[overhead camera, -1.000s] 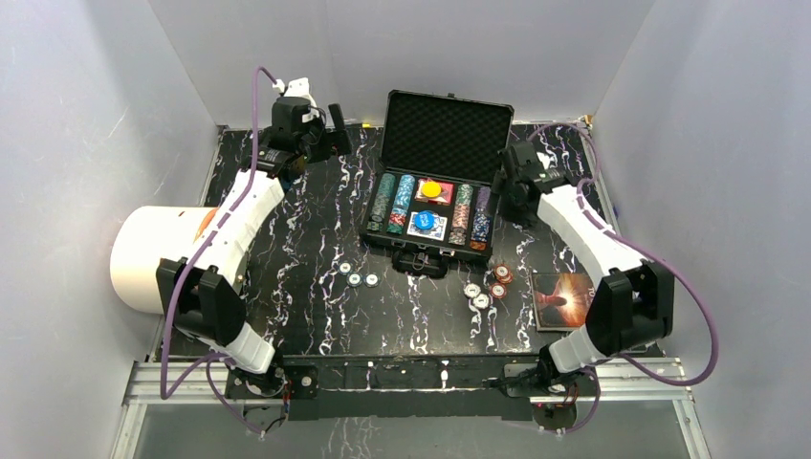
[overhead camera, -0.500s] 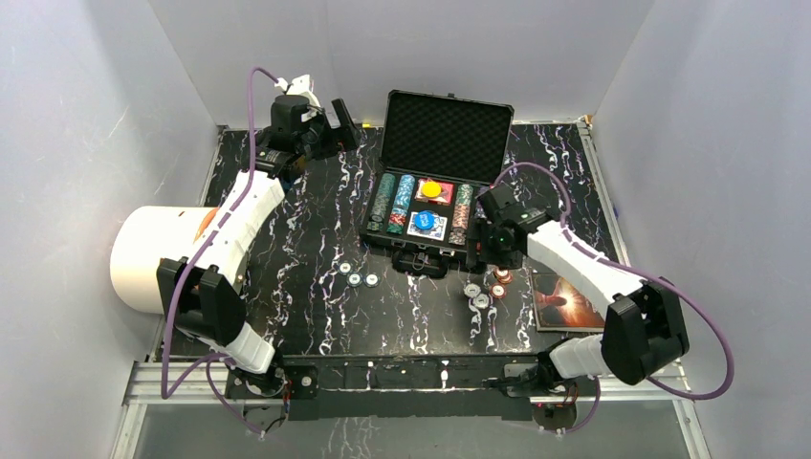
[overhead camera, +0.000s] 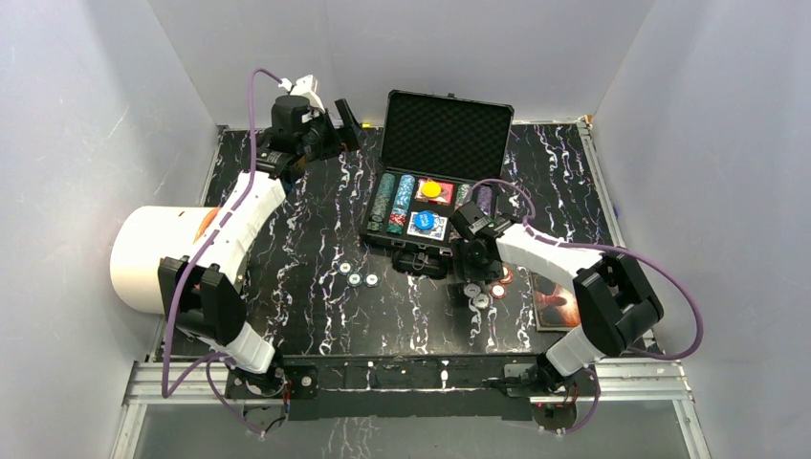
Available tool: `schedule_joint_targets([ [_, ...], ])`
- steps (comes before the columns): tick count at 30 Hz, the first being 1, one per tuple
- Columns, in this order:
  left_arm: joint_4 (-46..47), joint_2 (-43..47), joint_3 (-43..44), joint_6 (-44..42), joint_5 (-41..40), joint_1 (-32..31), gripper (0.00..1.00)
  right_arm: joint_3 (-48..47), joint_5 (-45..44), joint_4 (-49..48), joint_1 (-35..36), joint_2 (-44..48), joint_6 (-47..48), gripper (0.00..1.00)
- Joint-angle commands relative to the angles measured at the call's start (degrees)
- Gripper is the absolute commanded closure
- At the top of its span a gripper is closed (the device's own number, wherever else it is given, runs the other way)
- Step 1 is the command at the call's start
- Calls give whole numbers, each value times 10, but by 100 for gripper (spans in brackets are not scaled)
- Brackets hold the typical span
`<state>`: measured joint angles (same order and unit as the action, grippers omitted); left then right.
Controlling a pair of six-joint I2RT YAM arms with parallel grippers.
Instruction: Pack up texas hold em set
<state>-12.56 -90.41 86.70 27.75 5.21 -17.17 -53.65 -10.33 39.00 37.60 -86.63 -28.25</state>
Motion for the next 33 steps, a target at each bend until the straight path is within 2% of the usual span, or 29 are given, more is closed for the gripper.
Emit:
schedule_joint_targets([
  [1, 18, 23, -8, -2, 26, 3, 2, 1, 9, -8, 2, -18, 19, 36],
  [12, 18, 40, -24, 2, 9, 4, 1, 18, 46, -7, 3, -39, 35, 37],
  [17, 17, 41, -25, 8, 6, 3, 2, 8, -4, 4, 6, -58, 22, 40],
  [26, 17, 36, -18, 12, 9, 4, 2, -5, -20, -17, 6, -76, 22, 43],
  [30, 18, 36, -18, 12, 12, 3, 2, -3, -6, -31, 6, -71, 30, 56],
  [33, 18, 37, -18, 10, 16, 3, 2, -3, -13, -30, 6, -63, 27, 60],
])
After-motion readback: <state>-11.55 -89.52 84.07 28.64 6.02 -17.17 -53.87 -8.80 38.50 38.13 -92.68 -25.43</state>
